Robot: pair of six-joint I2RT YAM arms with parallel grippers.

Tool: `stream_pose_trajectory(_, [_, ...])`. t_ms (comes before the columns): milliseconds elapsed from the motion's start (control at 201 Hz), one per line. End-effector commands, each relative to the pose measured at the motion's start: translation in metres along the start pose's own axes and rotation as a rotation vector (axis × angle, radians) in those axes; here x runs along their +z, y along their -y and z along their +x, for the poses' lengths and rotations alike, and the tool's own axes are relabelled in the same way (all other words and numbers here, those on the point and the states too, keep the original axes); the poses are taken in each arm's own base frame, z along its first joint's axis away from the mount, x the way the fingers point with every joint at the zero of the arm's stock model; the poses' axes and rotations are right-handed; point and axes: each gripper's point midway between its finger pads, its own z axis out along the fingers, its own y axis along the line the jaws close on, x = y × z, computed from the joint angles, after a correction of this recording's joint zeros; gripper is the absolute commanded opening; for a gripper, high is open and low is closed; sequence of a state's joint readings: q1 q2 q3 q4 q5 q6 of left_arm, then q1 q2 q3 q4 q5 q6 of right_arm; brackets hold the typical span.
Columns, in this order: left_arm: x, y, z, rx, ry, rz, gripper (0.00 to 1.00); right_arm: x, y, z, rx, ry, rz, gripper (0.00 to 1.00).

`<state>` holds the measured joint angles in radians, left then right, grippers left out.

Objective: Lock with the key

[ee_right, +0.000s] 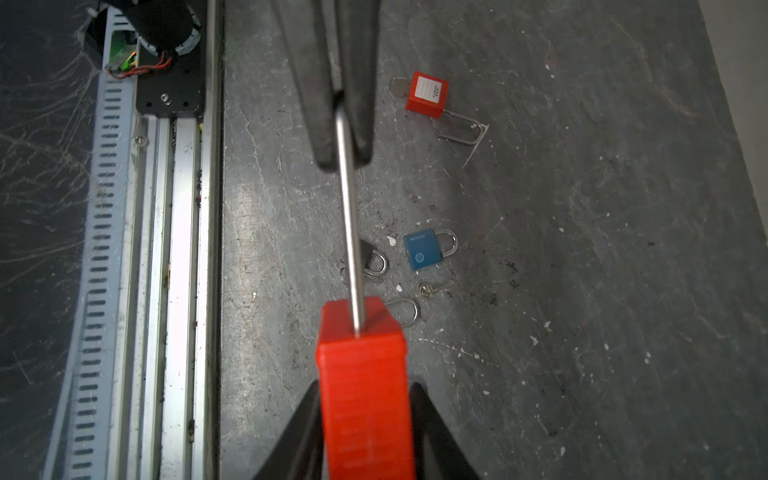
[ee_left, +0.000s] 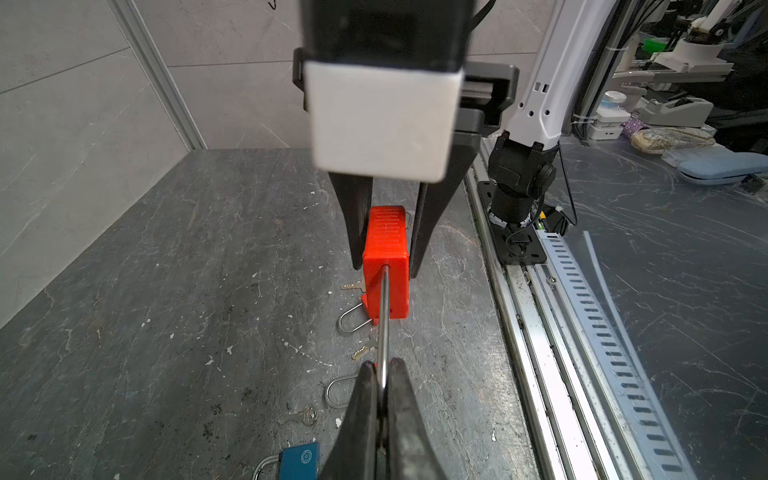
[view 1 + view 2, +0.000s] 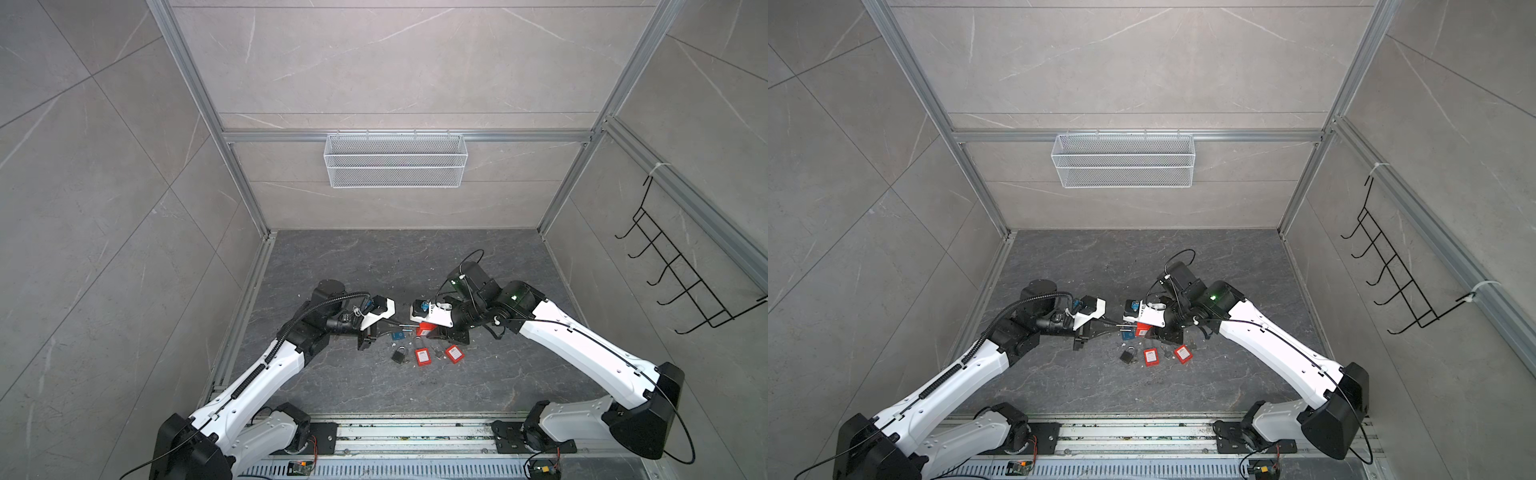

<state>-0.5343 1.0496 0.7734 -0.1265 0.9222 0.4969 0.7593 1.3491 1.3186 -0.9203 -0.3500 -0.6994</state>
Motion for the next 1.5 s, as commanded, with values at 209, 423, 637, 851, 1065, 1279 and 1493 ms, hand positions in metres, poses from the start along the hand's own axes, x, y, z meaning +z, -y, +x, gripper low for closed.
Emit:
stream_pose_trajectory(209, [-0.002,0.013,-0.023,0.039,0.077,0.058,0.00,-0.007,-0.014,-0.004,-0.019,0.023,-0.064,0.21])
stream_pose_trajectory(423, [0.005,0.021,-0.026,0.017,0.084,0.102,0.00,-0.009,-0.014,-0.012,-0.034,0.063,-0.064,0.16])
stream_pose_trajectory(637, [0.020,0.035,-0.024,-0.003,0.077,0.176,0.00,-0.012,-0.012,-0.024,-0.072,0.117,-0.053,0.16])
stream_pose_trajectory(851, [0.026,0.034,-0.021,-0.006,0.079,0.174,0.00,-0.012,-0.014,-0.031,-0.098,0.159,-0.050,0.16])
stream_pose_trajectory(1065, [0.043,0.032,-0.012,0.102,0.083,0.088,0.00,-0.012,-0.021,-0.049,-0.058,0.226,-0.139,0.18])
stream_pose_trajectory(1279, [0.040,0.025,-0.014,0.099,0.088,0.048,0.00,-0.011,-0.012,-0.035,-0.055,0.148,-0.076,0.22])
stream_pose_trajectory(1493, [0.024,0.020,-0.017,0.089,0.100,0.027,0.00,-0.025,-0.012,-0.005,-0.053,0.057,0.006,0.58])
